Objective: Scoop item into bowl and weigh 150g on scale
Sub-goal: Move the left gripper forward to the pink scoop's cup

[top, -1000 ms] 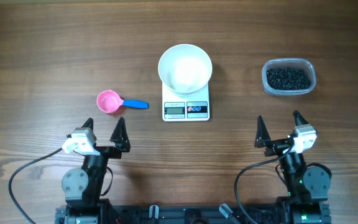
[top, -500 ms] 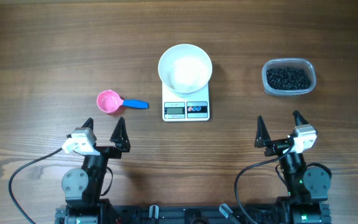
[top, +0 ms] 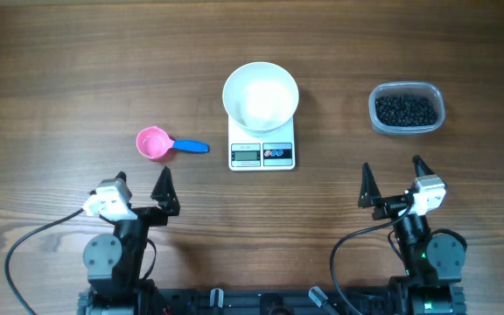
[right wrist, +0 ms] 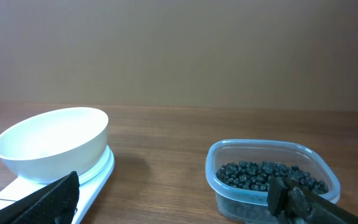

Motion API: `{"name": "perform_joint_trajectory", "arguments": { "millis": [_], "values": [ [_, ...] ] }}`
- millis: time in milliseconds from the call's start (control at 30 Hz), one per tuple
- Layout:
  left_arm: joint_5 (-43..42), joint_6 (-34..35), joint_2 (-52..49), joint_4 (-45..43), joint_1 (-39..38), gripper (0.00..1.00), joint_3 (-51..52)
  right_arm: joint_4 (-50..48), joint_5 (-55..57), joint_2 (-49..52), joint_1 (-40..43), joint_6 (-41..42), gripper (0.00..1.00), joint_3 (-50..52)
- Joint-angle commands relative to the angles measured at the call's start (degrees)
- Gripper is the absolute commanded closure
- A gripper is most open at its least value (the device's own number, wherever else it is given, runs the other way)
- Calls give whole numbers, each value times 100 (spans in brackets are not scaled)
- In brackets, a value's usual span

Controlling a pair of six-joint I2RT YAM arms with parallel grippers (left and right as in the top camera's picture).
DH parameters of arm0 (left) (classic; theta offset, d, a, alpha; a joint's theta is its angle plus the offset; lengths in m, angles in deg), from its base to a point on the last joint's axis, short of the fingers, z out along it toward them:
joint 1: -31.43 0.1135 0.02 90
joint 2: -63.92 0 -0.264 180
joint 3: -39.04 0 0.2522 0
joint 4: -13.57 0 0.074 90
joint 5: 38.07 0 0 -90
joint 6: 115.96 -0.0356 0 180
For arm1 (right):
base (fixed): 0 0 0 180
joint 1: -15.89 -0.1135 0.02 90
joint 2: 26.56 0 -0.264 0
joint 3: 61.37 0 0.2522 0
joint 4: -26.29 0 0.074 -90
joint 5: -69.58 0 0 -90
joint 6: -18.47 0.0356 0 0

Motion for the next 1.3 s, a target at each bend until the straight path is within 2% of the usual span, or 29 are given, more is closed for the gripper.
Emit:
{"name": "perform_joint_trajectory", "arguments": {
  "millis": [0, 133, 367, 467, 600, 733, 967, 1167, 1267],
  "values": [
    [186, 26, -223, 92, -26, 0, -586, -7, 72, -35, 17, -72, 0, 13],
    [354, 26, -717, 404, -26, 0, -1270, -7, 72, -35, 17, -72, 0, 13],
    [498, 68, -2011, 1449, -26, 0, -2885, -7, 72, -35, 17, -70, 0, 13],
    [525, 361, -2656, 1956, -24, 0, -3641, -7, 72, -35, 17, -72, 0, 13],
    [758, 938, -3585, 2979, -15, 0, -4697, -7, 72, -35, 17, -72, 0, 13],
    [708, 1056, -4533, 3991, -15, 0, -5748, -7, 72, -35, 17, -72, 0, 13],
    [52, 1058, -5287, 4395, -15, 0, -6083, -7, 72, -35, 17, -72, 0, 13],
    [-1121, 1056, -5827, 4378, -15, 0, -6083, -7, 72, -35, 17, -72, 1, 13],
    [-1005, 1082, -6120, 4371, -15, 0, -6083, -7, 72, -35, 17, -72, 0, 13]
  ]
}}
